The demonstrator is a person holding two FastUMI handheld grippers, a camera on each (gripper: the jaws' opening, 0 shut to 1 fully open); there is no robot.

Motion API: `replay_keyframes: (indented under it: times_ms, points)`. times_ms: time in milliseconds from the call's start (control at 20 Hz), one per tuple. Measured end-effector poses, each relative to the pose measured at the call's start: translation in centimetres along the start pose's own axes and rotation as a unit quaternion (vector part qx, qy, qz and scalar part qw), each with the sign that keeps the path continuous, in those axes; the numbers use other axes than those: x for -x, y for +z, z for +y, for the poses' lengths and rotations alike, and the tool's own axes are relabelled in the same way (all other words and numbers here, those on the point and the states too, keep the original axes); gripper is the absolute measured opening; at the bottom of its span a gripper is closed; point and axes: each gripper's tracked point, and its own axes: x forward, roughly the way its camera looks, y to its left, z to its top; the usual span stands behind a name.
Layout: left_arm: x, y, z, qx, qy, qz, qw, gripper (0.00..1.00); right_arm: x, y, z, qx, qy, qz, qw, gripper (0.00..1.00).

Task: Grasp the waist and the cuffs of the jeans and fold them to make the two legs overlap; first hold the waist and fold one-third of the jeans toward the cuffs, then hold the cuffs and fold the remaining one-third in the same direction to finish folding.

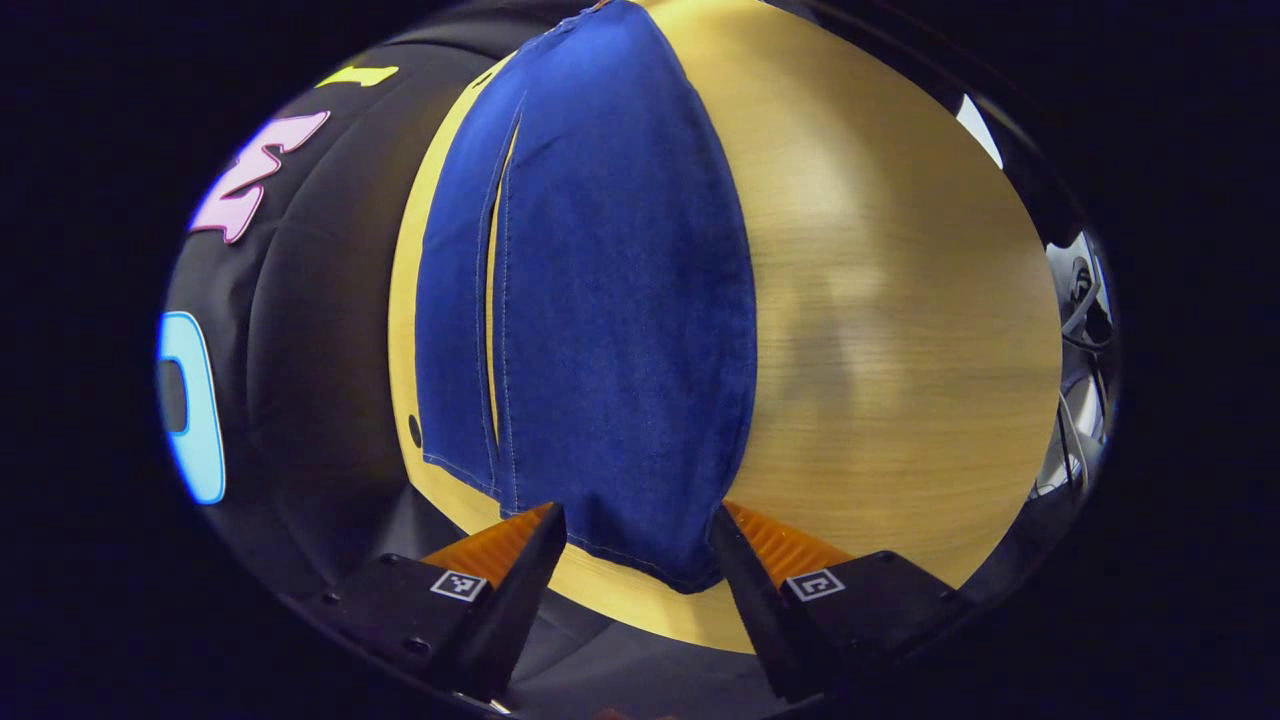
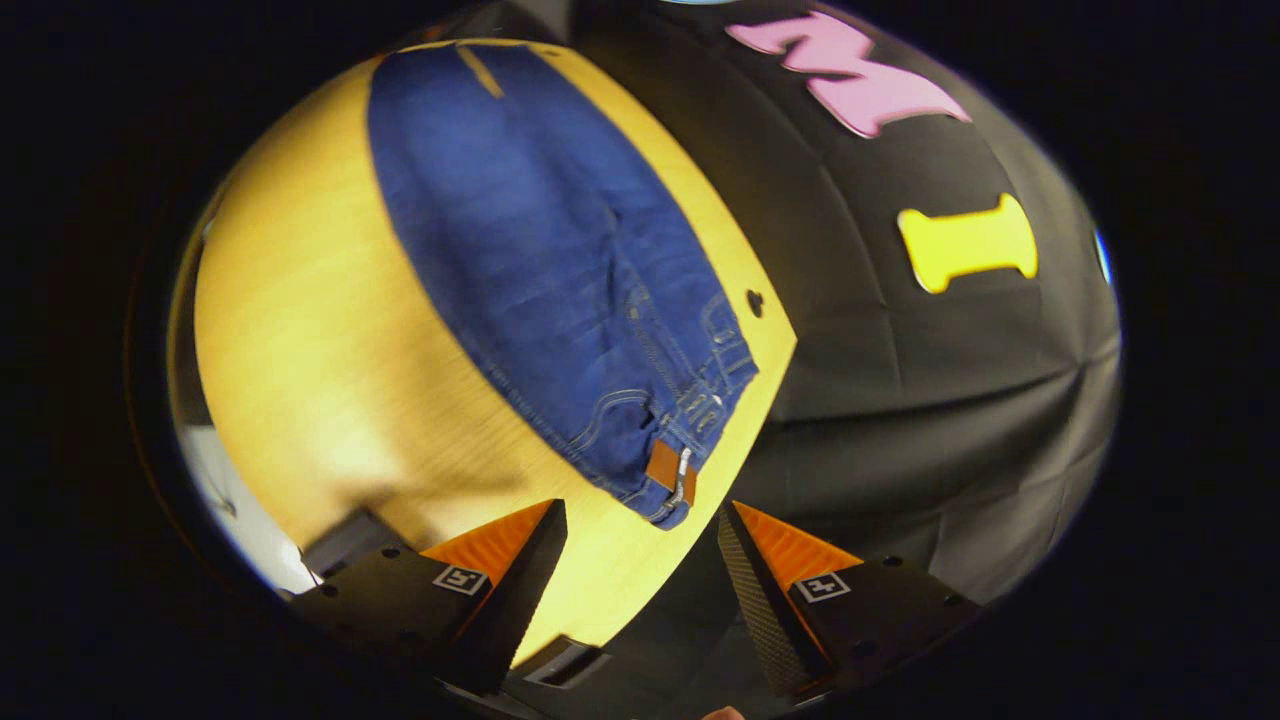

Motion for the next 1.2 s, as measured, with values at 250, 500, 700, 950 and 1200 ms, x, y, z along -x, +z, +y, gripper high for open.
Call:
replay_keyframes:
  times_ms: [250, 500, 700, 950, 1200]
  points:
    - [0.2, 0.1, -0.1, -0.005, -0.009, 0.006, 1.0, 0.93, -5.0, -0.6, 0.7, 0.089, 0.023, -0.004, 0.996, 0.94]
    - [0.2, 0.5, 0.0, -0.01, -0.005, 0.01, 1.0, 0.92, -7.8, -2.0, -1.2, 0.124, -0.006, 0.008, 0.992, 0.93]
    - [1.2, 2.0, 0.0, -0.008, 0.012, 0.018, 1.0, 0.92, -8.5, -0.6, -1.1, 0.172, -0.017, -0.012, 0.985, 0.87]
    - [1.2, 3.0, -0.6, -0.024, 0.005, 0.022, 0.999, 0.81, -8.7, -0.5, -0.2, 0.221, -0.018, -0.016, 0.975, 0.77]
    - [0.9, 3.3, -2.2, -0.002, -0.031, 0.042, 0.999, 0.45, -9.0, -1.4, 1.2, 0.21, 0.029, 0.008, 0.977, 0.38]
